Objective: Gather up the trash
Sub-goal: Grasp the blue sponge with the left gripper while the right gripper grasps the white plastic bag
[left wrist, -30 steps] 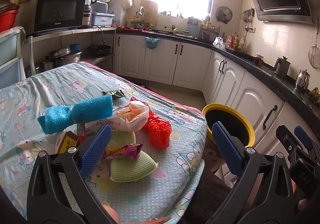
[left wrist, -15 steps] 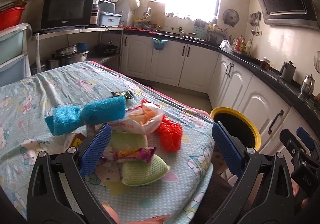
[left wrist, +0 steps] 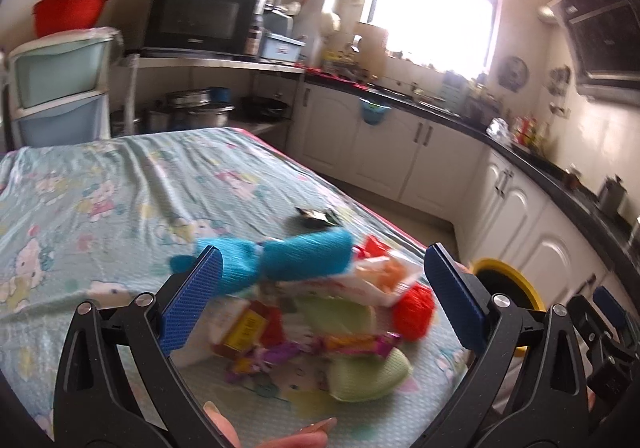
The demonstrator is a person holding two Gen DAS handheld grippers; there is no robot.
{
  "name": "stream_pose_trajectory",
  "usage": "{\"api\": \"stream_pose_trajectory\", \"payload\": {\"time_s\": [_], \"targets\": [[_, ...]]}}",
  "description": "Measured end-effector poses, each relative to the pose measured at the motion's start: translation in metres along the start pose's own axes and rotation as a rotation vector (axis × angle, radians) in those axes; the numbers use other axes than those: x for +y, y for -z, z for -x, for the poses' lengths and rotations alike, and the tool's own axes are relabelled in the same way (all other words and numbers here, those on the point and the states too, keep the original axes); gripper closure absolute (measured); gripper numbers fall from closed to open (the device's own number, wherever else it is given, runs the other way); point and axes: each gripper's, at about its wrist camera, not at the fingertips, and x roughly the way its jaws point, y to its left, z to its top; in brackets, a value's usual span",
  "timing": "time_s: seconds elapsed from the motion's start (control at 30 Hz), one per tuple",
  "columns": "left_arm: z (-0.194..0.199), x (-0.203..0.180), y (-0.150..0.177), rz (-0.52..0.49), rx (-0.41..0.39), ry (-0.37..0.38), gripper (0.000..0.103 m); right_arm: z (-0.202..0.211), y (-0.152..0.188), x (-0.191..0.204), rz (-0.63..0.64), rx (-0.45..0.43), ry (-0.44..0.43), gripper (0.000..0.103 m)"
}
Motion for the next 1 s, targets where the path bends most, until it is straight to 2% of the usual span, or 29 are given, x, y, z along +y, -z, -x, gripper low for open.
{"api": "stream_pose_trajectory", "payload": {"time_s": [0.37, 0.57, 0.73, 0.83, 1.0], "targets": [[0.002, 0.055, -0.016, 0.110, -0.024, -0.083, 0.010, -0.028, -0.023, 0.035, 0.029, 0.006, -0.132, 0.006], [-0.011, 0.078, -0.017, 0.157, 0.030, -0.103, 0.010, -0.050, -0.029, 0.056, 0.060, 0.043, -0.191, 0.006], [-0.028, 0.091, -0.010, 0.189, 0.111, -0.077, 0.010, -0.075, -0.028, 0.066, 0.066, 0.103, -0.220, 0.006], [-0.033, 0.099, -0.004, 0.237, 0.115, 0.002, 0.010, -0.090, -0.023, 0.071, 0.071, 0.144, -0.229, 0.006], [-0.052, 0.106, -0.002, 0.269, 0.200, -0.007, 0.010, -0.122, -0.020, 0.071, 0.036, 0.233, -0.252, 0.006]]}}
